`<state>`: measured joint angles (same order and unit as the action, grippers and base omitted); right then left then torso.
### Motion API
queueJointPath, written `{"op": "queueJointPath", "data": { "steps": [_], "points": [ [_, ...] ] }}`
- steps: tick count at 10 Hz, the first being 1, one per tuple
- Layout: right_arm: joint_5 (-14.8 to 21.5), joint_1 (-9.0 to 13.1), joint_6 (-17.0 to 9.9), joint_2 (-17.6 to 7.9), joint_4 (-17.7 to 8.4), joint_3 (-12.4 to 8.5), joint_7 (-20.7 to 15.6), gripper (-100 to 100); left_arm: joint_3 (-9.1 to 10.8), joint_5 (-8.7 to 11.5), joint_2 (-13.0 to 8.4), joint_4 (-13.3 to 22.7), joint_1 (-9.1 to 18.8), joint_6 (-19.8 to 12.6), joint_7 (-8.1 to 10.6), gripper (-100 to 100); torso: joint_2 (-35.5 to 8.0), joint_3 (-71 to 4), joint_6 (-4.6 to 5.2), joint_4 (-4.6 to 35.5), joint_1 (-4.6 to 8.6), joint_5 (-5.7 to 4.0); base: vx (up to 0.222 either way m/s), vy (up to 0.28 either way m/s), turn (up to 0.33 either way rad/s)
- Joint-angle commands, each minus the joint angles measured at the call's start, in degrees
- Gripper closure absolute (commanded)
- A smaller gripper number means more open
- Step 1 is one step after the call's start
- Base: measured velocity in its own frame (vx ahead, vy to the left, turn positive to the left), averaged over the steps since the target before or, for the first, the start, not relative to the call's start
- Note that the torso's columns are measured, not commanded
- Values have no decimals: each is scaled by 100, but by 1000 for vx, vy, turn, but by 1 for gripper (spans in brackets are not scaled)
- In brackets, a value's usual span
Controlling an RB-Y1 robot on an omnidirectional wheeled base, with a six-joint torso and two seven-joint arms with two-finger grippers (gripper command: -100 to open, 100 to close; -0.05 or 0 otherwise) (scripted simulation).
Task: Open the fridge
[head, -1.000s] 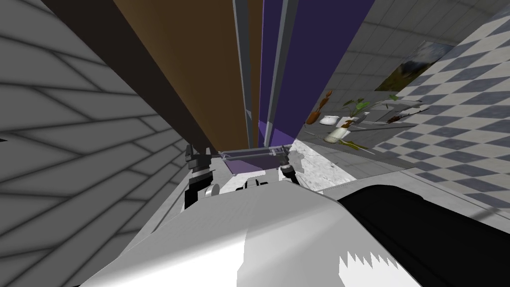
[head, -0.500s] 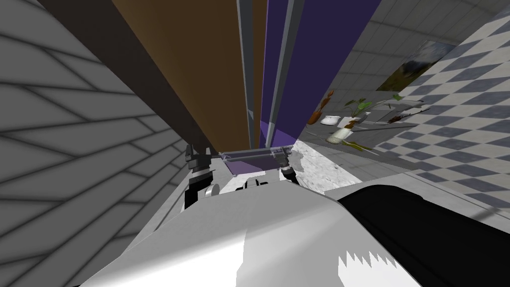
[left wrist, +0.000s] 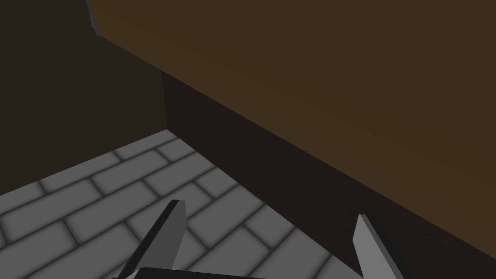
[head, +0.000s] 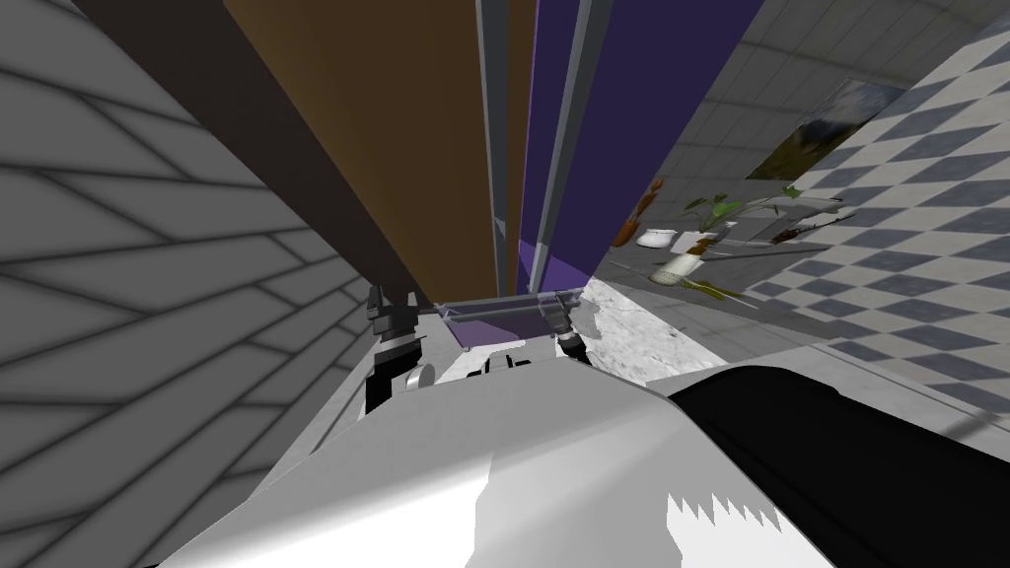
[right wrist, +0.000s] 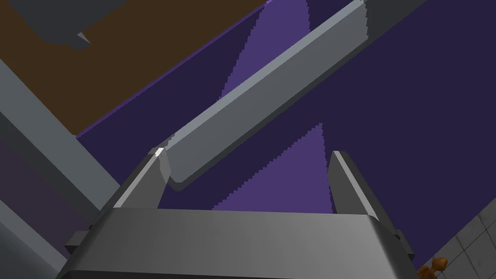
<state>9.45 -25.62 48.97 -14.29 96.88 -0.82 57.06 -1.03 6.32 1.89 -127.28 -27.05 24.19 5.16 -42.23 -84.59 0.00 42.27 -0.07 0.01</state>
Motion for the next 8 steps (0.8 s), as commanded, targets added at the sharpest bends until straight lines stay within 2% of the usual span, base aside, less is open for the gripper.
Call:
{"op": "queueJointPath", "data": {
  "steps": [1, 2, 3, 5, 6, 8],
  "points": [
    [16, 2, 84, -29, -167, -13, 438, -100, 0, 0, 0, 0, 0, 0, 0, 0, 0, -1, 0, 0, 4, 0, 26, 18, -1],
    [16, 2, 84, -29, -167, -13, 485, -100, 0, 0, 0, 0, 0, 0, 0, 0, -12, 5, 0, 3, 16, -3, 0, 0, 0],
    [52, 32, 239, -71, -449, -34, 712, -100, 1, 0, -1, 0, 1, 0, 0, 0, -19, 11, 0, 5, 20, -5, 27, 36, 0],
    [52, 32, 239, -71, -497, -34, 1011, -100, 0, 0, 0, 0, 0, 0, 0, 0, 1, -2, 0, -1, -2, 2, 38, 33, -3],
    [83, 64, 392, -106, -771, -56, 1172, -100, 0, 0, 0, 0, 0, 0, 0, 0, -3, 0, 0, 0, 9, -1, 53, 41, 7],
    [83, 64, 392, -106, -831, -56, 1491, -100, 0, 0, 0, 0, 0, 0, 0, 0, -2, 0, 0, 0, 4, 0, 38, 36, 0]
  ]
}}
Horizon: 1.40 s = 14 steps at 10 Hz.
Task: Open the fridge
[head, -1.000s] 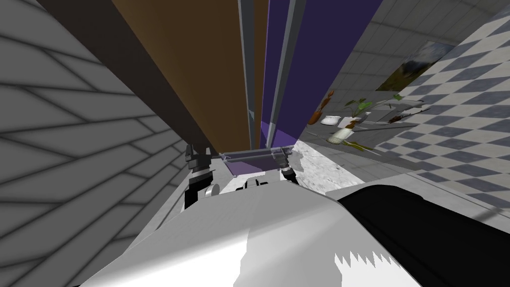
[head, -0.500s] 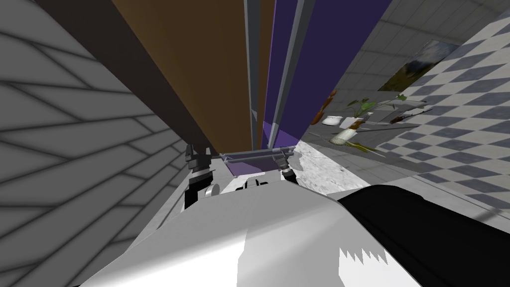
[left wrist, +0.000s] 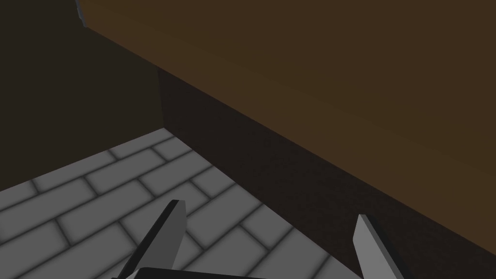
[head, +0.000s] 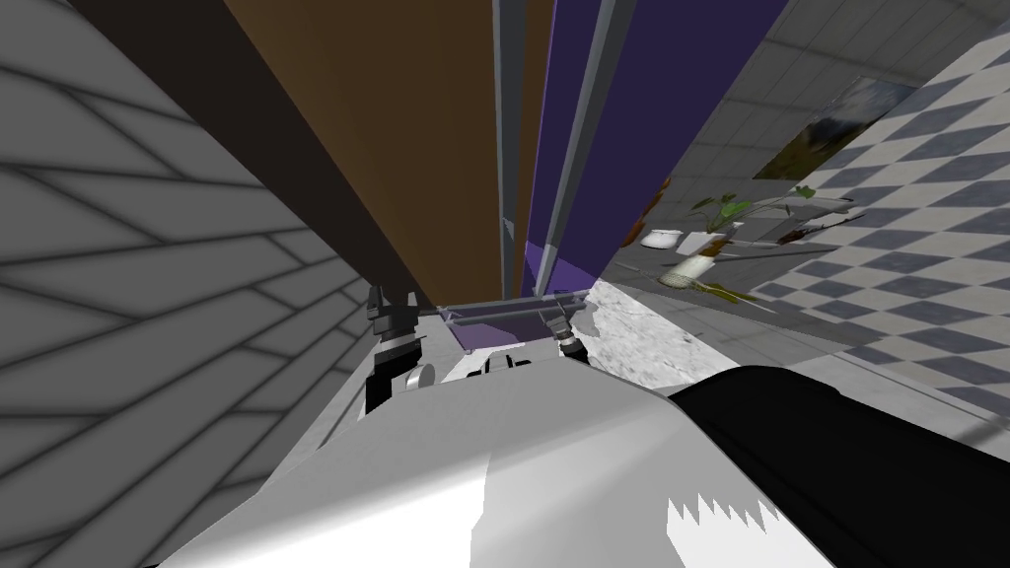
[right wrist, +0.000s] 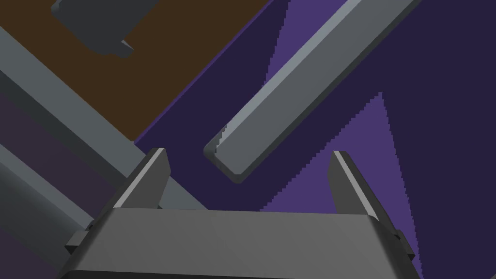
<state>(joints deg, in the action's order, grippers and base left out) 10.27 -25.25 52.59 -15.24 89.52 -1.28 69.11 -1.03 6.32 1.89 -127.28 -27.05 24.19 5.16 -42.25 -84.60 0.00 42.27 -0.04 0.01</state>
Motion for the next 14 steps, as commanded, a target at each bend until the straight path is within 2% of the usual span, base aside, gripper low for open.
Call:
{"op": "queueJointPath", "data": {
  "steps": [1, 2, 4, 5, 7, 8, 10, 11, 13, 14],
  "points": [
    [1, 27, 31, -11, -95, -9, 336, -100, 0, 0, 0, 0, 0, 0, 0, 0, -10, 6, 0, 3, 9, -2, 0, 0, 0],
    [26, 62, 182, -39, -363, -34, 562, -100, 0, 0, 0, 0, 1, 0, 0, 0, -16, 11, 0, 5, 14, -4, 28, 38, 13],
    [26, 62, 182, -39, -430, -34, 860, -100, 0, 0, 0, 0, 0, 0, 0, 0, 2, -1, 0, 0, -4, 1, 34, 34, 0],
    [46, 99, 330, -61, -704, -59, 1027, -100, 0, 0, 0, 0, 0, 0, 0, 0, -1, 1, 0, 0, 5, -1, 53, 39, 18],
    [46, 99, 330, -61, -765, -59, 1361, -100, 0, 0, 0, 0, 0, 0, 0, 0, -1, 0, 0, 0, 2, -1, 36, 32, 4],
    [59, 139, 474, -77, -1046, -87, 1524, -100, 0, 0, 0, 0, 0, 0, 0, 0, -10, 6, 0, 3, 7, -2, 41, 52, 27],
    [59, 139, 474, -77, -1098, -87, 1852, -100, 0, 0, 0, 0, 0, 0, 0, 0, -2, 2, 0, 1, 1, 0, 36, 36, 4],
    [66, 181, 612, -87, -1398, -117, 2016, -100, 0, 0, 0, 0, 0, 0, 0, 0, -8, 5, 0, 2, 10, -3, 32, 31, 27],
    [66, 181, 612, -87, -1427, -117, 2340, -100, 0, 0, 0, 0, 0, 0, 0, 0, -3, 2, 0, 1, 2, -1, 31, 32, 9],
    [66, 181, 612, -87, -1427, -117, 2385, -100, 0, 0, 0, 0, 0, 0, 0, 0, -5, 4, 0, 2, 5, -1, 12, 10, -2]
  ]
}}
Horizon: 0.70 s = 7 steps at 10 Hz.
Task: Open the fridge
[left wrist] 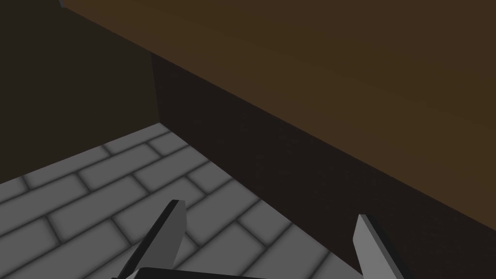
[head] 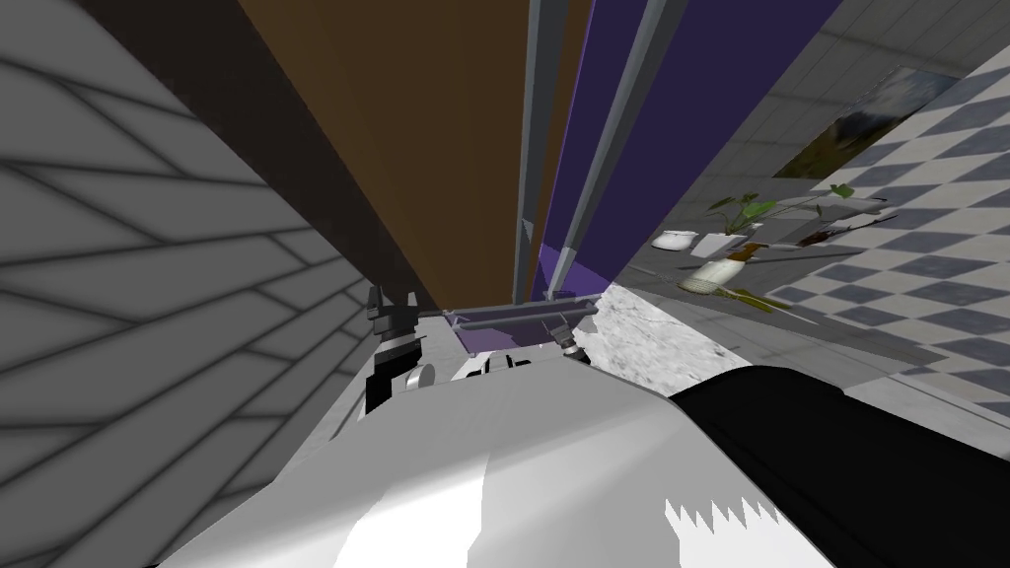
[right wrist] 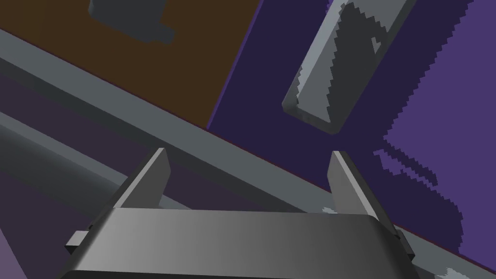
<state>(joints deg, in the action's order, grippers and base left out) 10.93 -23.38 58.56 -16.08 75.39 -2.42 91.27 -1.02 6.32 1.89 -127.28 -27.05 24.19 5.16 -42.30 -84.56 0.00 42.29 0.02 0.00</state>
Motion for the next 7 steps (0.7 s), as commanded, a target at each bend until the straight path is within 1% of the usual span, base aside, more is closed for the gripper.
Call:
{"op": "queueJointPath", "data": {
  "steps": [1, 3, 4, 6, 7],
  "points": [
    [-1, 38, 148, -7, -298, -34, 397, -100, 0, 0, 0, 0, 0, 0, 0, 0, -3, 2, 0, 1, 4, -1, 35, 40, 41],
    [-1, 38, 148, -7, -339, -34, 655, -100, 0, 0, 0, 0, 0, 0, 0, 0, 6, -3, 0, -2, -8, 2, 30, 36, 7],
    [-7, 84, 276, -4, -612, -66, 841, -100, 0, 0, 0, 0, 0, 0, 0, 0, 1, -1, 0, 0, 2, 0, 44, 44, 43],
    [-7, 84, 276, -4, -656, -66, 1128, -100, 0, 0, 0, 0, 0, 0, 0, 0, 6, -4, 0, -2, -3, 1, 36, 32, 11],
    [-19, 132, 397, 5, -937, -100, 1304, -100, 0, 0, 0, 0, 0, 0, 0, 0, -4, 2, 0, 1, 5, -1, 30, 32, 44]
  ]
}}
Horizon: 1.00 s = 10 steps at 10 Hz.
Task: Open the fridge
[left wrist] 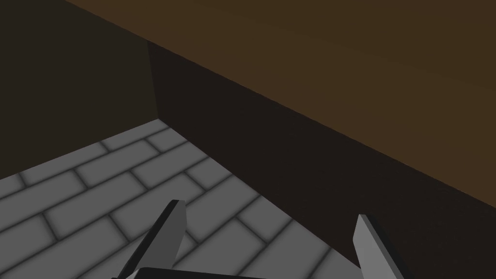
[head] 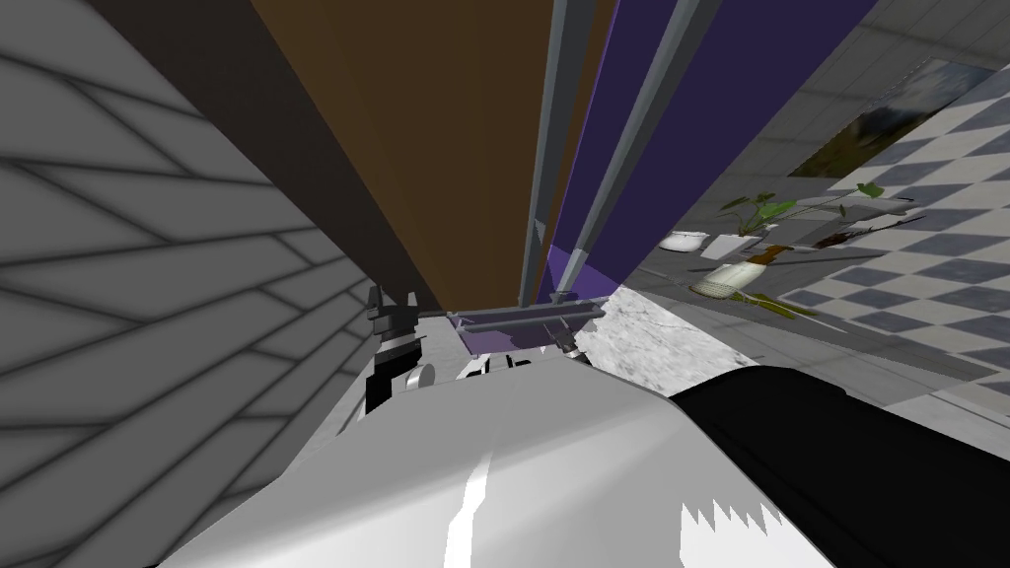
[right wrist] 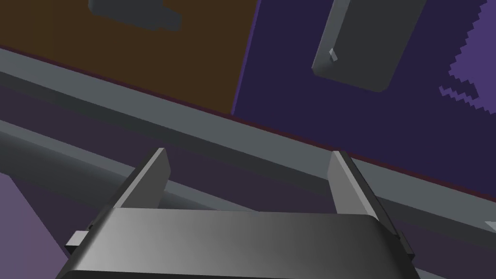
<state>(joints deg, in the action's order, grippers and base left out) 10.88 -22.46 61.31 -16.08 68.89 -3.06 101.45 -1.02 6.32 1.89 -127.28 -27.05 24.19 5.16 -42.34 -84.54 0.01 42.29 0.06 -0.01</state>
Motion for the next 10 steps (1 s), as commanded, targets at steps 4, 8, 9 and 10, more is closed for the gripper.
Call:
{"op": "queueJointPath", "data": {
  "steps": [4, 8, 9, 10],
  "points": [
    [-32, 89, 237, 22, -619, -72, 909, -100, 0, 0, 0, 0, 0, 0, 0, 0, 9, -4, -2, -2, -14, 2, 32, 38, 29],
    [-57, 140, 344, 48, -911, -108, 1432, -100, 0, 0, 0, 0, 0, 0, 0, 0, 7, -4, 0, -2, -8, 2, 25, 28, 20],
    [-86, 191, 443, 83, -1178, -145, 1645, -100, 0, 0, 0, 0, 0, 0, 0, 0, 2, -1, 0, 0, -3, 1, 24, 36, 61],
    [-86, 191, 443, 83, -1191, -145, 1799, -100, 0, 0, 0, 0, 0, 0, 0, 0, 4, -1, -2, -1, -9, 1, 27, 40, 40]
  ]
}}
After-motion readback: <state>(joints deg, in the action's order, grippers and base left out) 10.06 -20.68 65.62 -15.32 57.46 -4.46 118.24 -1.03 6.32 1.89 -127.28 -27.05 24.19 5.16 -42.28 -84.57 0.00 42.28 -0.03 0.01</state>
